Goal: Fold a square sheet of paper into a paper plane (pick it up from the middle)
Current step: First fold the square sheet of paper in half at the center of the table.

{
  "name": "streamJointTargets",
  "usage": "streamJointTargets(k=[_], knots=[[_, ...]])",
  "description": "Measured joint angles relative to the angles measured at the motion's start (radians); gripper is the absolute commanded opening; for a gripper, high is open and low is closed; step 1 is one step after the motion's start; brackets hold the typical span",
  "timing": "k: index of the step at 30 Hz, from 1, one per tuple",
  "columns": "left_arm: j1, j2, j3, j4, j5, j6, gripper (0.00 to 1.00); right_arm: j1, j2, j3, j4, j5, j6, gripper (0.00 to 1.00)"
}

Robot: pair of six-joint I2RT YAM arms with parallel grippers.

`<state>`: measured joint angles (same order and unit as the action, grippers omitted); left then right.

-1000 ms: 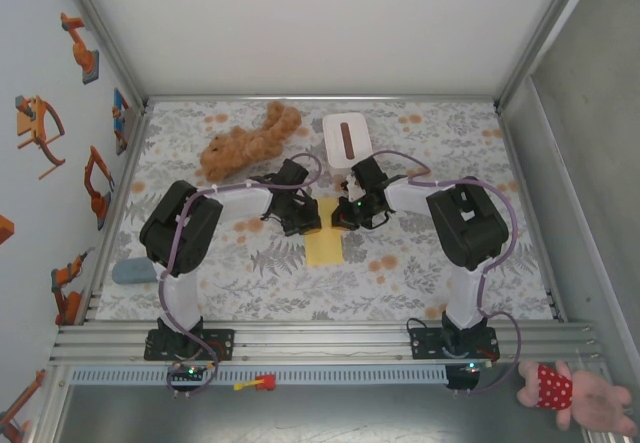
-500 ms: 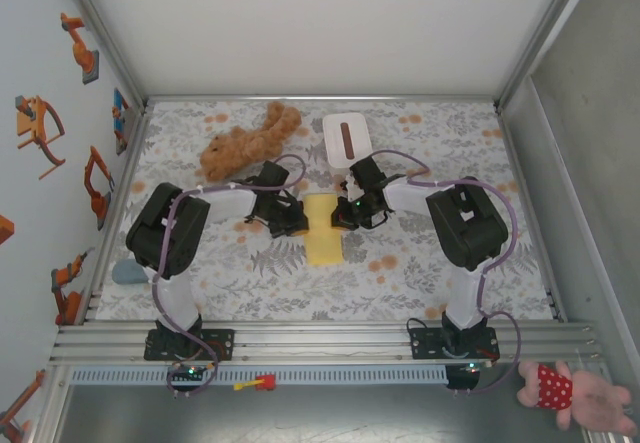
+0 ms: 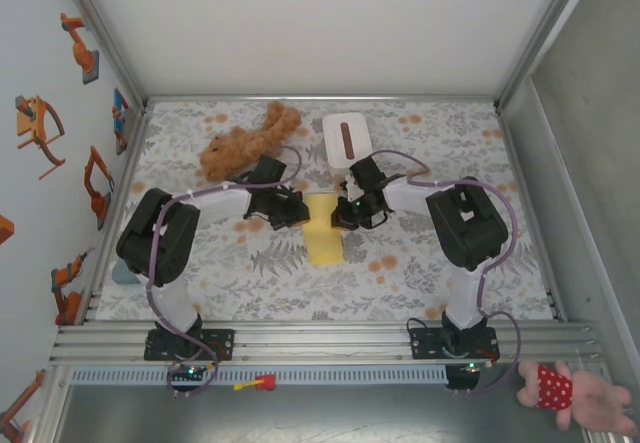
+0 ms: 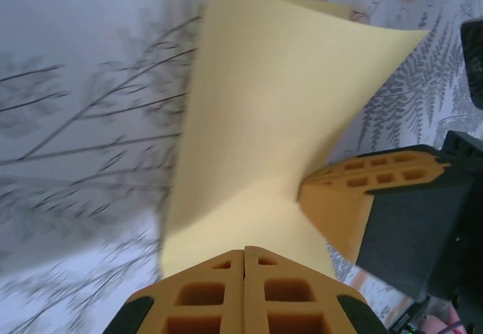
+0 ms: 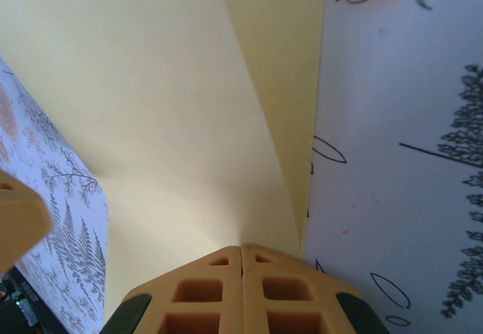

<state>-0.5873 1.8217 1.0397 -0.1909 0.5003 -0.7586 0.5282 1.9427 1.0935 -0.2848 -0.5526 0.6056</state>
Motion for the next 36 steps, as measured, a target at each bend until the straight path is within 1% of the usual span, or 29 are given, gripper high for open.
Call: streamJointTargets(k=[3, 7, 15, 19, 23, 25, 28, 31, 33, 36], knots=[[-0.020, 0.060, 0.023, 0.045, 0.019, -0.025, 0.04, 0.000, 0.000, 0.000, 0.000, 0.000, 0.000, 0.00], [-0.022, 0.110, 0.027, 0.073, 0.028, -0.049, 0.04, 0.000, 0.000, 0.000, 0.000, 0.000, 0.003, 0.00], [0.005, 0.117, 0.027, 0.070, 0.035, -0.039, 0.04, 0.000, 0.000, -0.001, 0.000, 0.000, 0.007, 0.00], [0.037, 0.113, 0.011, 0.071, 0.054, -0.010, 0.04, 0.000, 0.000, -0.002, 0.001, 0.000, 0.007, 0.00], [0.101, 0.079, -0.036, 0.071, 0.069, 0.024, 0.04, 0.000, 0.000, -0.003, 0.002, 0.001, 0.007, 0.00], [0.135, 0.063, -0.050, 0.057, 0.065, 0.039, 0.04, 0.000, 0.000, -0.003, 0.001, 0.001, 0.007, 0.00], [0.161, 0.031, -0.060, 0.037, 0.033, 0.046, 0.04, 0.000, 0.000, -0.003, 0.001, 0.001, 0.007, 0.00], [0.152, -0.015, -0.065, 0.045, 0.022, 0.038, 0.04, 0.000, -0.002, -0.005, 0.002, 0.001, 0.007, 0.00], [0.122, -0.035, -0.064, 0.073, 0.022, 0.026, 0.04, 0.001, -0.002, -0.005, 0.002, 0.003, 0.007, 0.00], [0.070, -0.025, -0.046, 0.110, 0.024, 0.003, 0.04, 0.002, -0.002, -0.005, 0.001, 0.006, 0.007, 0.00]])
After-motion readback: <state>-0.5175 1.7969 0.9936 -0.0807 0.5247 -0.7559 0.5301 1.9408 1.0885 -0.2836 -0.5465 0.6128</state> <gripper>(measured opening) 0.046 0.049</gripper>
